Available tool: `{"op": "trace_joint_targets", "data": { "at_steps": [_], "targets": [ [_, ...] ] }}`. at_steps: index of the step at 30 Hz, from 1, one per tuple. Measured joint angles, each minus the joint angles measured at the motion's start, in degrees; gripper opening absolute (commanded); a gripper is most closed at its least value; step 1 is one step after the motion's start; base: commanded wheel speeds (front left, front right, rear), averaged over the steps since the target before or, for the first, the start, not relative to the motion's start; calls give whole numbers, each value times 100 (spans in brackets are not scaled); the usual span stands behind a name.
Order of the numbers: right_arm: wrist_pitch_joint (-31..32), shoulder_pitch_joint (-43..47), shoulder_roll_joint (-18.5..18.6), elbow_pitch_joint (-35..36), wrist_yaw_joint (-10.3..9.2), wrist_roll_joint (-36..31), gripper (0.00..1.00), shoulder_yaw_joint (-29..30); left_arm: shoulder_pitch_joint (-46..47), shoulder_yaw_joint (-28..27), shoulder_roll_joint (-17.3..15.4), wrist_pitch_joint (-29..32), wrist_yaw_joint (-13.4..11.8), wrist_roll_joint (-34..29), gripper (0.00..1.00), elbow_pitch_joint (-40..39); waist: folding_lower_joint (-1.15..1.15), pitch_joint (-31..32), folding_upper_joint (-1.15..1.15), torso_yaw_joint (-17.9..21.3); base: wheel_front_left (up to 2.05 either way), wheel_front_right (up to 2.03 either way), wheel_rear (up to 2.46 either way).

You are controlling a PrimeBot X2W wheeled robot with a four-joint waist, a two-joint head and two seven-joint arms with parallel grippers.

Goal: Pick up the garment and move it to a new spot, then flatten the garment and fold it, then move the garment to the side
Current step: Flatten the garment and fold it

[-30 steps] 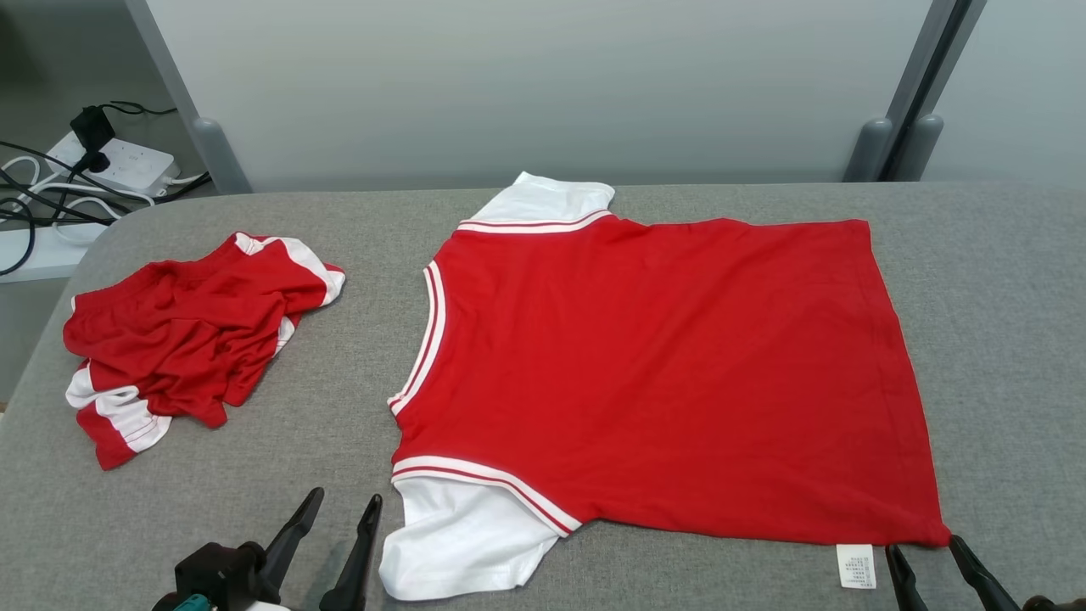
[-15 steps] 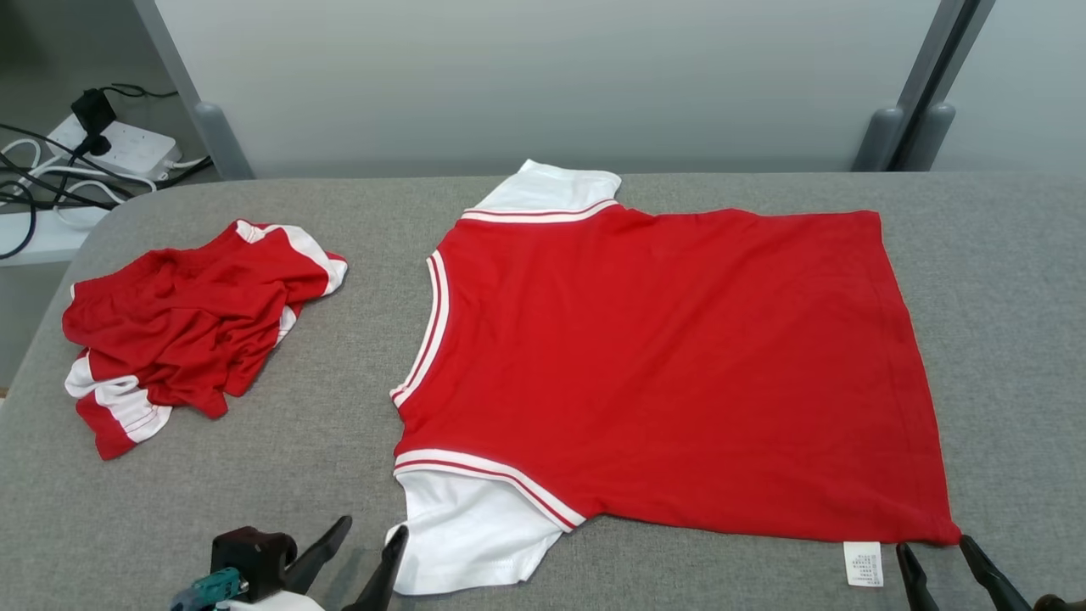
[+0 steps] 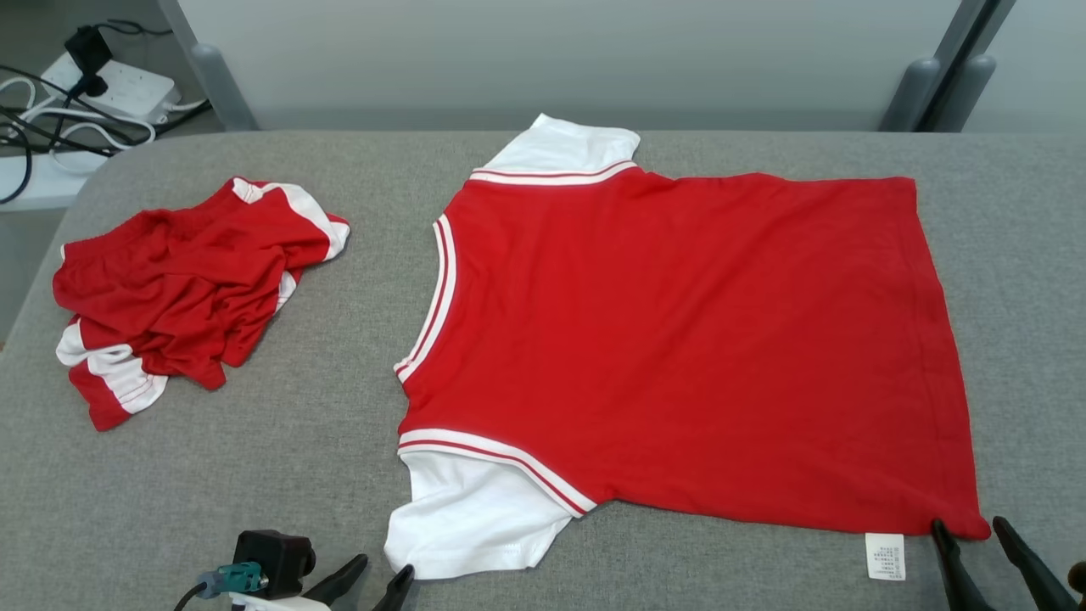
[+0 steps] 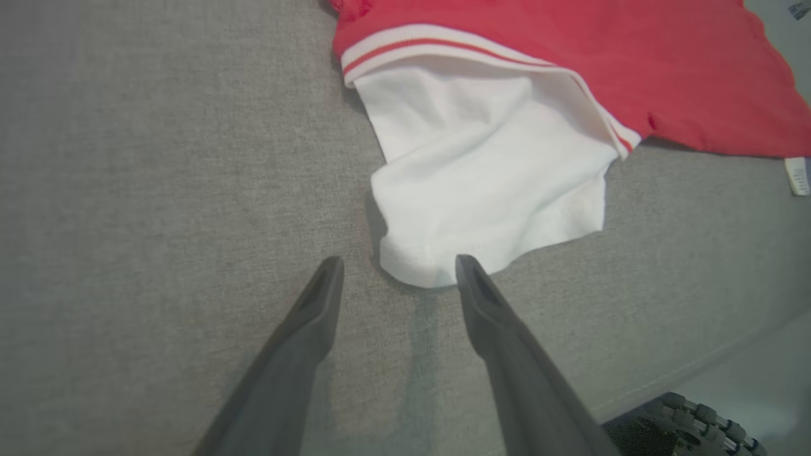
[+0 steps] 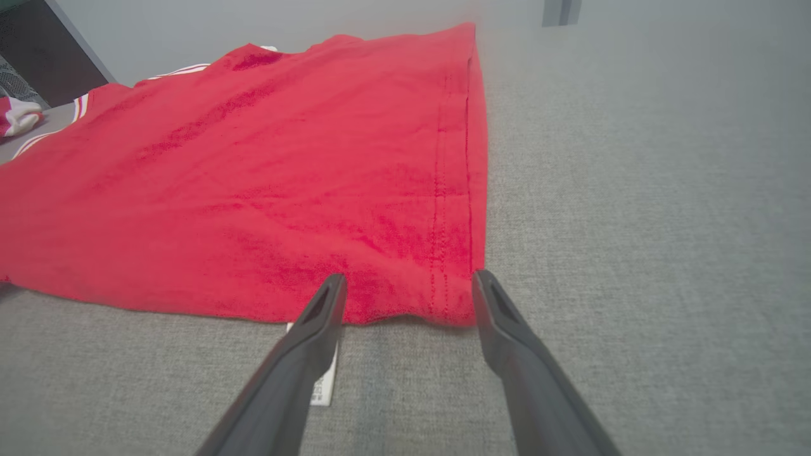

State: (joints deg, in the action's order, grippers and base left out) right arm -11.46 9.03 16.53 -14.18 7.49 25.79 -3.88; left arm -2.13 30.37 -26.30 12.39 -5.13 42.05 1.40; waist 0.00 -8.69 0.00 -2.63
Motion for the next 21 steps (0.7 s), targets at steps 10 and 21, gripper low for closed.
{"op": "trace_joint_targets", "data": {
  "at_steps": [10, 21],
  "targets": [
    [132, -484, 51, -367, 0, 123, 82, -8, 359, 79, 133, 10, 214, 53, 85, 167, 0, -413, 0, -45, 0, 0, 0],
    [155, -500, 21, -412, 0, 238, 0, -5, 506, 170, 191, -65, 442, 92, 0, 398, 0, -534, 0, -14, 0, 0, 0]
  ]
}}
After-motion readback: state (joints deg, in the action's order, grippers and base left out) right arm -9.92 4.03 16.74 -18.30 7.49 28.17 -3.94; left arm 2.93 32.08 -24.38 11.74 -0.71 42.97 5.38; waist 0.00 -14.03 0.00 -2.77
